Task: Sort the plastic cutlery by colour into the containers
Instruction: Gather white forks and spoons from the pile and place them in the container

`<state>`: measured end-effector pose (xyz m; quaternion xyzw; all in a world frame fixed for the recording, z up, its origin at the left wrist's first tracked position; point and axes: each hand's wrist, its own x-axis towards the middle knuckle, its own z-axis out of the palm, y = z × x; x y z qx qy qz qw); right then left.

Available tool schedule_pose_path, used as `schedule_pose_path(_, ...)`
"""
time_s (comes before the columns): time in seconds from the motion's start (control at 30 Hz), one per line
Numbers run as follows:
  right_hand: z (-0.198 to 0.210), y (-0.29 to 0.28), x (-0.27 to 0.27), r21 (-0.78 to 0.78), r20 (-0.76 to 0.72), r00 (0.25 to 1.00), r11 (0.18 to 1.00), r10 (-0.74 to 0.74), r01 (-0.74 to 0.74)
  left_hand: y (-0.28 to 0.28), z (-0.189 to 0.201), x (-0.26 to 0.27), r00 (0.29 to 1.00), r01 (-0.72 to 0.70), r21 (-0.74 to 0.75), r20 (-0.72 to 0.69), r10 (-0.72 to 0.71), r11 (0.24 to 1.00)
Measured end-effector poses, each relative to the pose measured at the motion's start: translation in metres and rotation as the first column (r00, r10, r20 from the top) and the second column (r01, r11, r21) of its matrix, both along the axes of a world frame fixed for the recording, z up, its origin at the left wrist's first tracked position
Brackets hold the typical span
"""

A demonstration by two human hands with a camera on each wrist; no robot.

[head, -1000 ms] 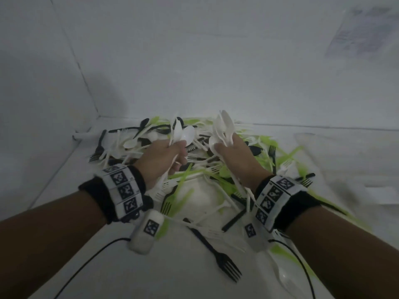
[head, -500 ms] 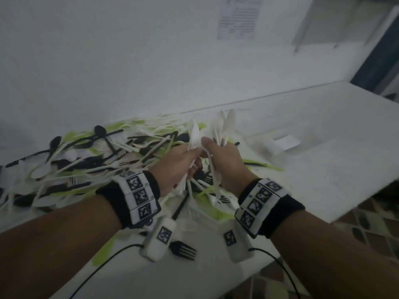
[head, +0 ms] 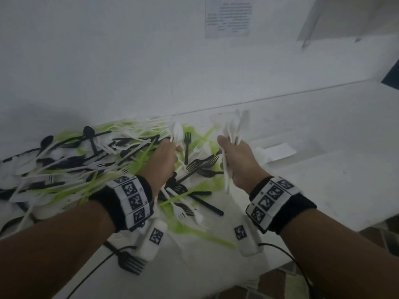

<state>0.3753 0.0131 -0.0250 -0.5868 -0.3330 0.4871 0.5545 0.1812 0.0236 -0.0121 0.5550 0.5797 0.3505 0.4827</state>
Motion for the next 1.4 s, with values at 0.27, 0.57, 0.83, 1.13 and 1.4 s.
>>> schedule_pose_path(0.27, -0.009, 0.0, -0.01, 0.042, -0.039, 0.977, 0.977, 0.209, -0.207, -0.018, -0.008, 0.03, 0.997, -0.045, 0.098, -0.065, 0.052, 0.994)
schedule_pose_path(0.57, -0.004, -0.007, -0.023, 0.077, -0.161, 0.953, 0.966, 0.256, -0.246, -0.036, -0.007, 0.034, 0.994, -0.082, 0.119, 0.079, 0.073, 0.989)
schedule_pose_path(0.83, 0.007, -0.006, -0.023, 0.088, -0.154, 0.957, 0.968, 0.247, -0.235, -0.033, 0.001, 0.032, 0.955, -0.003, 0.024, 0.297, -0.004, 1.0)
schedule_pose_path(1.13, 0.005, 0.006, -0.026, 0.014, -0.124, 0.984, 0.992, 0.125, -0.124, -0.018, 0.001, 0.008, 0.959, -0.019, -0.057, 0.282, 0.034, 0.998)
schedule_pose_path(1.4, 0.0, 0.012, -0.037, 0.038, -0.163, 0.956, 0.969, 0.245, -0.242, -0.019, 0.005, 0.003, 0.967, 0.147, -0.003, 0.212, -0.143, 0.989)
